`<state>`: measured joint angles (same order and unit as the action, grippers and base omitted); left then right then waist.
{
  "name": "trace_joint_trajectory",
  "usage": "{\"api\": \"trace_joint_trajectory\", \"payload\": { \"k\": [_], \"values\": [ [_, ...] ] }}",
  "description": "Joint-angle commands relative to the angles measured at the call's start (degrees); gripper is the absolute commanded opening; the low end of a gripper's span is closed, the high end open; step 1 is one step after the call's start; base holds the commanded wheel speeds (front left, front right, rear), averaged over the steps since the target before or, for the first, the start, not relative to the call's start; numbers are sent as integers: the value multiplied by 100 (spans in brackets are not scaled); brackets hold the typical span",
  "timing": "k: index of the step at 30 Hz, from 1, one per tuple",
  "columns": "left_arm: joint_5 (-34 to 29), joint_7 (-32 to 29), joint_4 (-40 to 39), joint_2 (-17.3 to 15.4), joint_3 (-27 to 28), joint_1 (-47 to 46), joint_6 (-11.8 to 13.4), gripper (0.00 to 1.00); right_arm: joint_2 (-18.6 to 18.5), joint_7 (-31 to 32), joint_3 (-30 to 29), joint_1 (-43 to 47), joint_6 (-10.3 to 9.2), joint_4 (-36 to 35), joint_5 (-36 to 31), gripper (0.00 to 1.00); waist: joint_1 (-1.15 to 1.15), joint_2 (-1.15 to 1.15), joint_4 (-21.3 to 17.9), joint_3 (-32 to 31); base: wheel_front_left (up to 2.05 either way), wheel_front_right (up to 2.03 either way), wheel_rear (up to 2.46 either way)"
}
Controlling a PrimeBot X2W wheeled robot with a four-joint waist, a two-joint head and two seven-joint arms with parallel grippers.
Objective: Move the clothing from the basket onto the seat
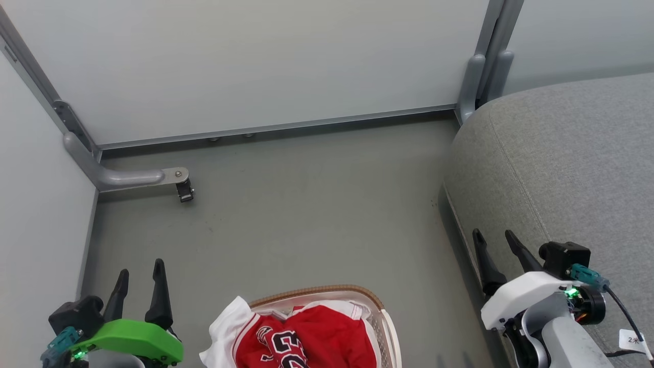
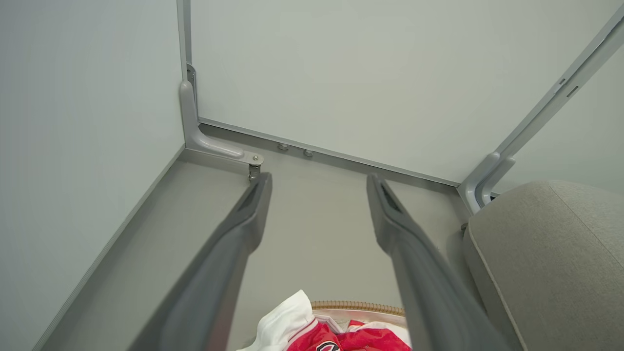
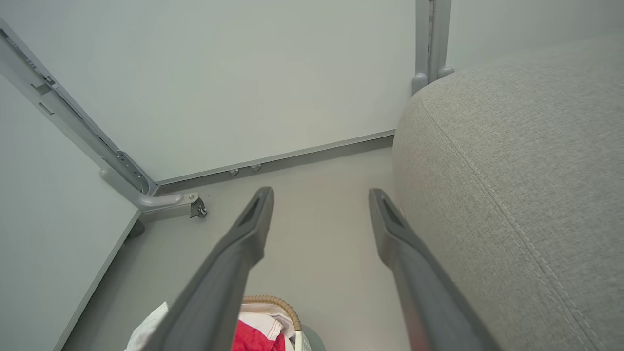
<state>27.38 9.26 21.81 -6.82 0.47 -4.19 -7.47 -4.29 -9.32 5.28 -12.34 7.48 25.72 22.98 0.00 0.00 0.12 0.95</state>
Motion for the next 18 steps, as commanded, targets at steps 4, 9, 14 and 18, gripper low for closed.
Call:
{"api": "trace_joint_trajectory", "payload": {
  "k": [4,9,14,18],
  "values": [
    [-310,104,-29,-42,42,-53,-3,100,10,-105,-44,-101,1,36,-419,100,0,0,6,2,0,0,0],
    [-577,171,-30,-21,50,-7,-2,100,42,-168,-60,-102,2,105,-722,100,0,0,8,4,0,0,0],
    [-787,231,-24,-6,44,28,-2,100,64,-233,-75,-100,2,152,-982,100,0,0,13,6,0,0,0],
    [-964,278,-10,4,39,63,-2,100,83,-280,-109,-69,1,185,-1162,100,0,0,19,5,0,0,0]
  ]
}}
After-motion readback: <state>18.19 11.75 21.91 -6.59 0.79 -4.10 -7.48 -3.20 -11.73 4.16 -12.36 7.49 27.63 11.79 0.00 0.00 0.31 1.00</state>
